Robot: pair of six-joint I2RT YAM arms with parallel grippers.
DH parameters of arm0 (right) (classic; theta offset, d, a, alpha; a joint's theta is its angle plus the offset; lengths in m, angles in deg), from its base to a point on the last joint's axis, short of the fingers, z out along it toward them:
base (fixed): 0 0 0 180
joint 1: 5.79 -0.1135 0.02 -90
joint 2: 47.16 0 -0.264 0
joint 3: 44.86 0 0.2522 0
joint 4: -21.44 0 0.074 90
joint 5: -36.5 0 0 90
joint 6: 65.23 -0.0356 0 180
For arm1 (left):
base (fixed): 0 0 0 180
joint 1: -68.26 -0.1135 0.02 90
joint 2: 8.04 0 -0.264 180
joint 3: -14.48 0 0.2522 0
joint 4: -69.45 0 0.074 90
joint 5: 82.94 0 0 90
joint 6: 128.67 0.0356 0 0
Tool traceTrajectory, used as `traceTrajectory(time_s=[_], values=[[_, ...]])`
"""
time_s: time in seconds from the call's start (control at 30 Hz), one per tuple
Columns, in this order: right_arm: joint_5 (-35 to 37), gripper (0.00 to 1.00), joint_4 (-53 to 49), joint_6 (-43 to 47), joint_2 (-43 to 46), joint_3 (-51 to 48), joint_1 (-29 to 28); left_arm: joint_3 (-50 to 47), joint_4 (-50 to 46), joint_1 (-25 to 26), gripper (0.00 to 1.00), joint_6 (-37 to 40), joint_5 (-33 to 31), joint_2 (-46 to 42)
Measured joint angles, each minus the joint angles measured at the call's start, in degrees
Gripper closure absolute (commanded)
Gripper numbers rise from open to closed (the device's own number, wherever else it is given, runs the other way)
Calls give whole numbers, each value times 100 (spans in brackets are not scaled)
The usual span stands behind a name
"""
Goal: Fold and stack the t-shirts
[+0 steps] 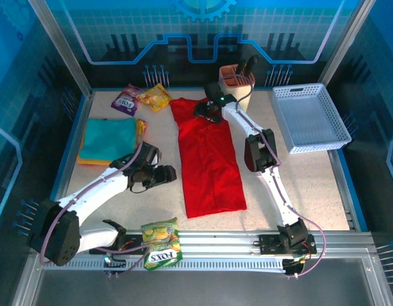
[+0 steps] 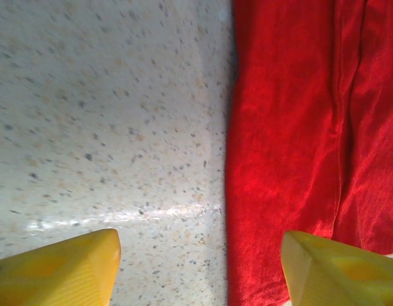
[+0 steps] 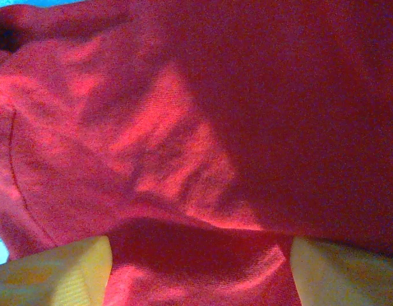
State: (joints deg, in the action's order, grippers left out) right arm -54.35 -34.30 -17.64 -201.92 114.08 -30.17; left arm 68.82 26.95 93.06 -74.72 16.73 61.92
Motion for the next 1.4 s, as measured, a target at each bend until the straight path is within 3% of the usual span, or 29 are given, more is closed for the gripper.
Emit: traceTrajectory(time_s=[0.23, 0.37, 0.7, 0.73, 0.9, 0.93, 1.1, 1.4], values=[[-114, 17, 291, 170, 258, -483, -83, -470, 273, 553, 39, -466, 380, -7], [13, 1, 343, 562, 1005, -1596, -234, -824, 501, 837, 43, -1023, 584, -125], [511, 0, 365, 1276, 3477, -3884, -422, -883, 791, 1709, 47, -2107, 717, -138], [525, 1, 376, 1294, 3703, -4089, -389, -883, 804, 1808, 48, -2201, 715, -136], [483, 30, 442, 1285, 5066, -5836, -175, -935, 831, 2253, 52, -2632, 708, -74], [435, 32, 450, 1250, 5276, -6155, -127, -964, 844, 2308, 53, -2704, 702, -68], [-81, 33, 415, 1163, 6264, -7864, 168, -1051, 894, 2616, 55, -3027, 608, -7], [-557, 41, 365, 887, 7455, -9794, 195, -1187, 1443, 2752, 60, -3373, 494, 442]])
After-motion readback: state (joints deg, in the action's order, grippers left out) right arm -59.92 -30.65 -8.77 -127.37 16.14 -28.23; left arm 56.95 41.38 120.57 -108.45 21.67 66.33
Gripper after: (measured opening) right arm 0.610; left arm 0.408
